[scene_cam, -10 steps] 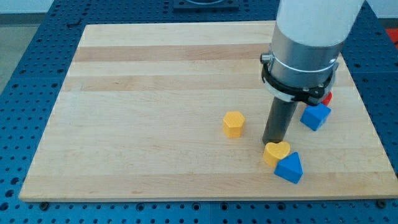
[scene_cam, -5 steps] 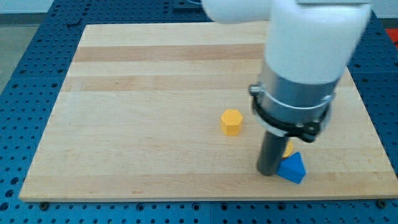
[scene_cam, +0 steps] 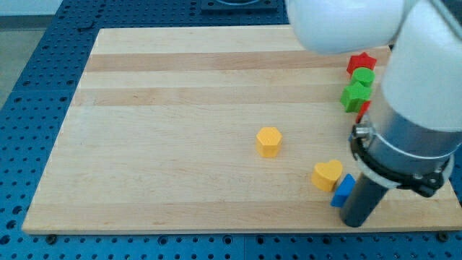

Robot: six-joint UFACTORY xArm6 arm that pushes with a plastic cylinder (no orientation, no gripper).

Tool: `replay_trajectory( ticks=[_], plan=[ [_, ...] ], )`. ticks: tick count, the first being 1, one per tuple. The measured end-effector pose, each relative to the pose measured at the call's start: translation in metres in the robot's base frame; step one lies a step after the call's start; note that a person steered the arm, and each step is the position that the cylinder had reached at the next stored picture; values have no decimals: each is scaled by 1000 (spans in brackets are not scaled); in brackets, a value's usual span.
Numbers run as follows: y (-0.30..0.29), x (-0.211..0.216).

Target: Move blue triangle closer to blue cube

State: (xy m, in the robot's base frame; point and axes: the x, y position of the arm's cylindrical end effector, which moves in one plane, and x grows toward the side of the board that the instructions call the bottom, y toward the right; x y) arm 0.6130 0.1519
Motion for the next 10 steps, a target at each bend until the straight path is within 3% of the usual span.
replay_trajectory(
  ticks=[2, 4, 5, 6, 8, 10],
  plan=[
    [14, -16],
    [-14, 6],
    [-56, 2],
    [-62, -15],
    [19, -22],
    [47, -32]
  ],
)
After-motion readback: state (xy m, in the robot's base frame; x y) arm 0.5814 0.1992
